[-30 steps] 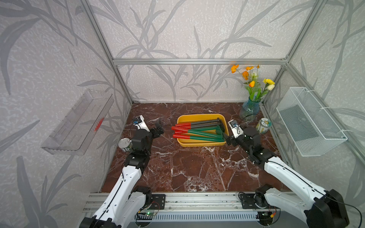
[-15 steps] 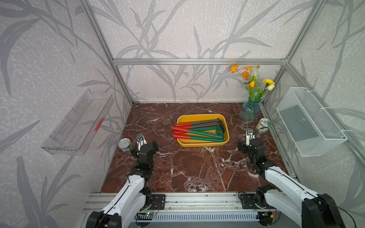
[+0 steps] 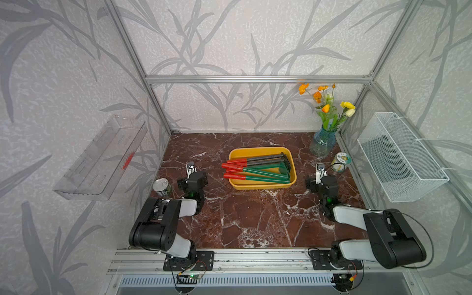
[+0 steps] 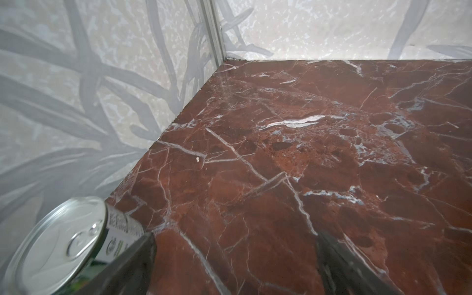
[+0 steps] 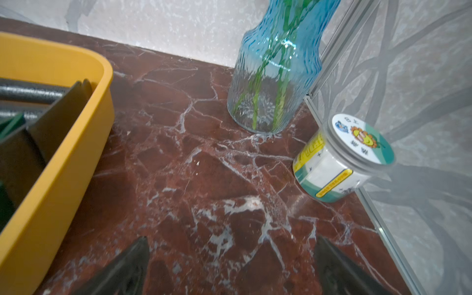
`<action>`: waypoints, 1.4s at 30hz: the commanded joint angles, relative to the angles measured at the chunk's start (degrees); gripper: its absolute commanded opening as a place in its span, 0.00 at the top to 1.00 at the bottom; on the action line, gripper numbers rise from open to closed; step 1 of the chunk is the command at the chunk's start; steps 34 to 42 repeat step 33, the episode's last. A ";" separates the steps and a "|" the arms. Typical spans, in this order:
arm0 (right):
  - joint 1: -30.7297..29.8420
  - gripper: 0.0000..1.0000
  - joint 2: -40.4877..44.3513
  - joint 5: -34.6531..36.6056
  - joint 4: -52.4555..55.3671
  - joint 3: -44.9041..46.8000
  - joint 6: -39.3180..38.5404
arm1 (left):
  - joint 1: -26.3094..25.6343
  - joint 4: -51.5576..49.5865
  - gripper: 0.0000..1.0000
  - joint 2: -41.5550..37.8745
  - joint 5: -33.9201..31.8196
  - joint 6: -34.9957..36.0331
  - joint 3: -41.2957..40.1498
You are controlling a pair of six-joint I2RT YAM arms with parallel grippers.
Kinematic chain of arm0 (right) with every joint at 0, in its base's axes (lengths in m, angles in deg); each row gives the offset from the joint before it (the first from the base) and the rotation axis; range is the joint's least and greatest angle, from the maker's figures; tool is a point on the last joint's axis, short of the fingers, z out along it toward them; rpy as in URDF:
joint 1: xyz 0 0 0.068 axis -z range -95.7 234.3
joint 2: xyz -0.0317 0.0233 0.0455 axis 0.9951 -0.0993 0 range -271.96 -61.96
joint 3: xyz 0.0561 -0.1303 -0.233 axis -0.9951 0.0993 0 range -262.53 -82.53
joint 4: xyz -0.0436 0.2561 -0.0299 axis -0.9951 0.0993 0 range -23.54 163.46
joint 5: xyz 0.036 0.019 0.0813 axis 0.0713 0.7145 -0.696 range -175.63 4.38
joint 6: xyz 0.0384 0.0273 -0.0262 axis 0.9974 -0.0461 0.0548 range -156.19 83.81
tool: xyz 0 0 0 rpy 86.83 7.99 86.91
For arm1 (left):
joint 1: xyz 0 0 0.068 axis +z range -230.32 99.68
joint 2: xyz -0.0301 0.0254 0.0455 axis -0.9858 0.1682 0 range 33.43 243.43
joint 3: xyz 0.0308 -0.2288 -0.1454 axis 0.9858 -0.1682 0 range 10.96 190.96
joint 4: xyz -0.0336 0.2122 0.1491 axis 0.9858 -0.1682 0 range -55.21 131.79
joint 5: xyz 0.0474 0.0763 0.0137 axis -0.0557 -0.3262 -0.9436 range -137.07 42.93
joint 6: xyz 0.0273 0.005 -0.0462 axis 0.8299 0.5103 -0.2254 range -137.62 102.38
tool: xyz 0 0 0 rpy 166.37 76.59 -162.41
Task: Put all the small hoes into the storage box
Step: Reset both arms
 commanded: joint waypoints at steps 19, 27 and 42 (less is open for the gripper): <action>1.46 0.01 -12.74 -13.95 -19.66 0.71 -0.80 | 2.74 4.41 0.00 0.97 11.40 0.43 -0.09; 1.46 0.01 -12.61 -15.89 -14.23 -1.94 -1.48 | 2.82 4.72 0.00 1.04 11.32 0.52 -0.11; 1.55 0.01 -12.50 -15.32 -13.38 -2.44 -1.14 | 2.82 4.63 0.00 1.04 11.38 0.51 -0.12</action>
